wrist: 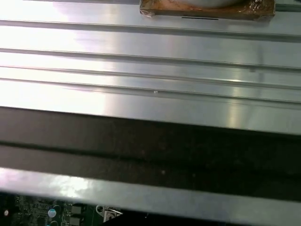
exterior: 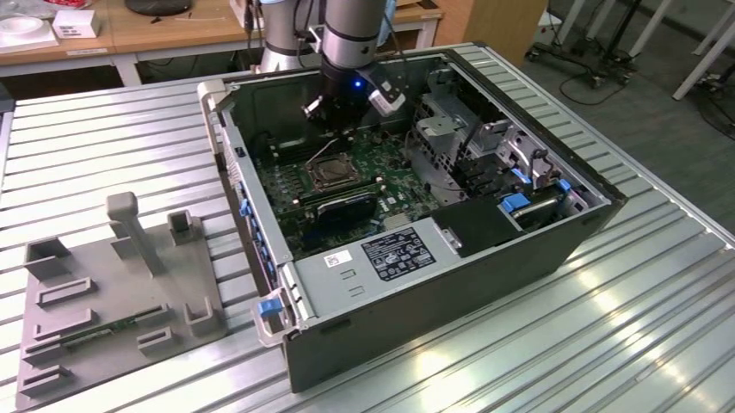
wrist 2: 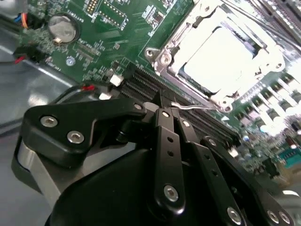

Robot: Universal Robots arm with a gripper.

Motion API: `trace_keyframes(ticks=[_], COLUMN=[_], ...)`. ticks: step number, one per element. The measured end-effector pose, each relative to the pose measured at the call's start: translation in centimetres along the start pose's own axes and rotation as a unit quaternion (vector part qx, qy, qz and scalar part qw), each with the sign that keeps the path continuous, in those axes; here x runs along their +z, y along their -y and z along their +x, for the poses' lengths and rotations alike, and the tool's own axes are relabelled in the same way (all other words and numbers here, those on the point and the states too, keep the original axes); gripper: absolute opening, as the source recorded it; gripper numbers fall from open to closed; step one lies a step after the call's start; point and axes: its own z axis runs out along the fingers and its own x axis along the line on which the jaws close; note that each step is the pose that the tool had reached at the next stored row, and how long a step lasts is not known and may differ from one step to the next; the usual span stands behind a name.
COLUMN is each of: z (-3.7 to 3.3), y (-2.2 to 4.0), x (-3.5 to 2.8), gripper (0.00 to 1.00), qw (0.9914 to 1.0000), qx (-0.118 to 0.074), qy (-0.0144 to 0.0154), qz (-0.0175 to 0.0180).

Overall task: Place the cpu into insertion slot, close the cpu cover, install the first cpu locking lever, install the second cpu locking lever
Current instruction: 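Install the first cpu locking lever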

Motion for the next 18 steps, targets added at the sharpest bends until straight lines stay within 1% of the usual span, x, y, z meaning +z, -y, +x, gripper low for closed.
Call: trace_keyframes(ticks=[3,11,14,18], z=[0.01,0.04,0.04,0.04], y=[-0.11,-0.33,-0.38,-0.40], x=[-0.85,-2.54,-2.92,-2.99], gripper=[0.11,0.11,0.11,0.11], qw=[1.00000,1.00000,1.00000,1.00000], qx=[0.000,0.000,0.000,0.000], qy=[0.0000,0.0001,0.0001,0.0002], qz=[-0.0001,-0.0009,-0.0010,-0.0012])
